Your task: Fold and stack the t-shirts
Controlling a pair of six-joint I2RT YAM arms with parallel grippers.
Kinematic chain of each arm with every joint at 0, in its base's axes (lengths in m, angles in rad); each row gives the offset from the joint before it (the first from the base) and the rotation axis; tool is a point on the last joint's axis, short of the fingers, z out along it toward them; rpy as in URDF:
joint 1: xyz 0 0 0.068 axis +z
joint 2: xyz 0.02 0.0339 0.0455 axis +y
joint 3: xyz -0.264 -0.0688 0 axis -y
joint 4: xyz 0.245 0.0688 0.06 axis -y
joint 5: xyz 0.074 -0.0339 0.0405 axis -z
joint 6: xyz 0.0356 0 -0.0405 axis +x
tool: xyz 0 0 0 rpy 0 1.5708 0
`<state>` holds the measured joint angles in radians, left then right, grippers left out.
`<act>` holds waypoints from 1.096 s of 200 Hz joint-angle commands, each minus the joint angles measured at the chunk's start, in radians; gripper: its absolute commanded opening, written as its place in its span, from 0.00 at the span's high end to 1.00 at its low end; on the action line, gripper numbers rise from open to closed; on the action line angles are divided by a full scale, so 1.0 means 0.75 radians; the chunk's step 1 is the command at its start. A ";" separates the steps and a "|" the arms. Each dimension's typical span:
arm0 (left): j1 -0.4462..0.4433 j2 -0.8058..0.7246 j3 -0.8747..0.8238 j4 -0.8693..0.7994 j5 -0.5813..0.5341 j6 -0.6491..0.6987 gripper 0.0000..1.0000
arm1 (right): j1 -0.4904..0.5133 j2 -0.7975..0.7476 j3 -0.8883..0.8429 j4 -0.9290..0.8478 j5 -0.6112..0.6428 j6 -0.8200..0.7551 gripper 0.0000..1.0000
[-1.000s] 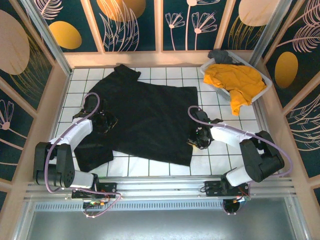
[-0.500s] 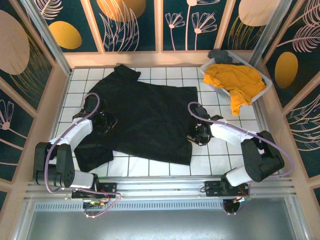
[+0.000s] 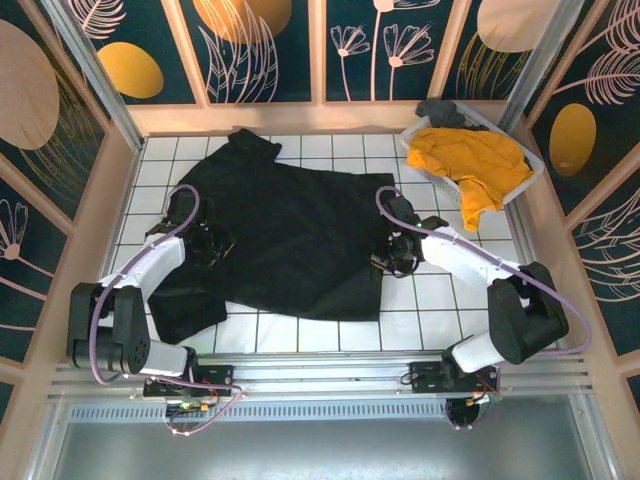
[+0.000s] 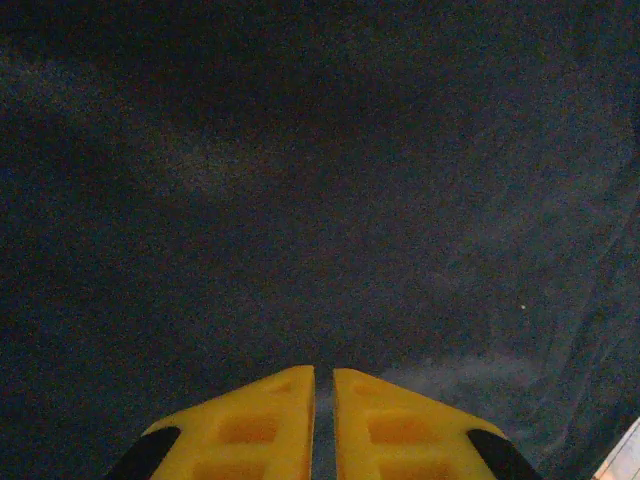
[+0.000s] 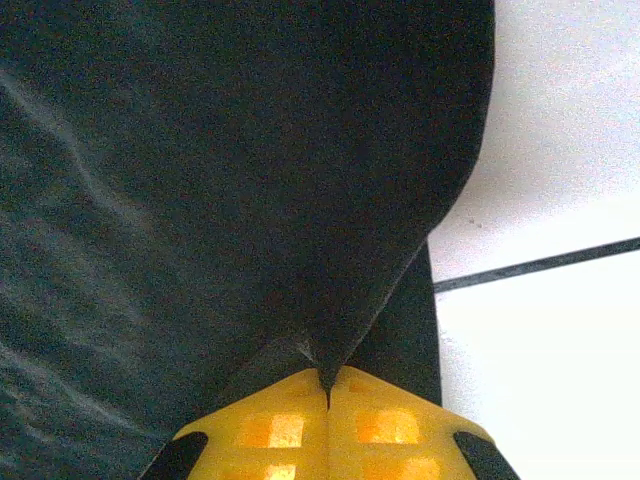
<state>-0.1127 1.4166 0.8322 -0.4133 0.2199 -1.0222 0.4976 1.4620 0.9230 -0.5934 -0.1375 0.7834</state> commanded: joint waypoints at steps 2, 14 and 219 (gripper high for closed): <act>-0.007 0.012 0.041 -0.046 -0.031 0.028 0.86 | -0.022 0.031 0.054 -0.052 0.048 -0.037 1.00; -0.007 0.011 0.049 -0.055 -0.039 0.032 0.86 | -0.038 0.040 0.059 -0.052 0.057 -0.051 1.00; 0.063 -0.044 0.087 -0.251 -0.371 0.132 0.83 | -0.290 0.204 0.172 -0.015 0.134 -0.260 1.00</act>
<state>-0.0803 1.3994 0.8928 -0.5732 -0.0280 -0.9470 0.2890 1.5658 0.9897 -0.6018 -0.0696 0.6353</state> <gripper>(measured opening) 0.167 0.046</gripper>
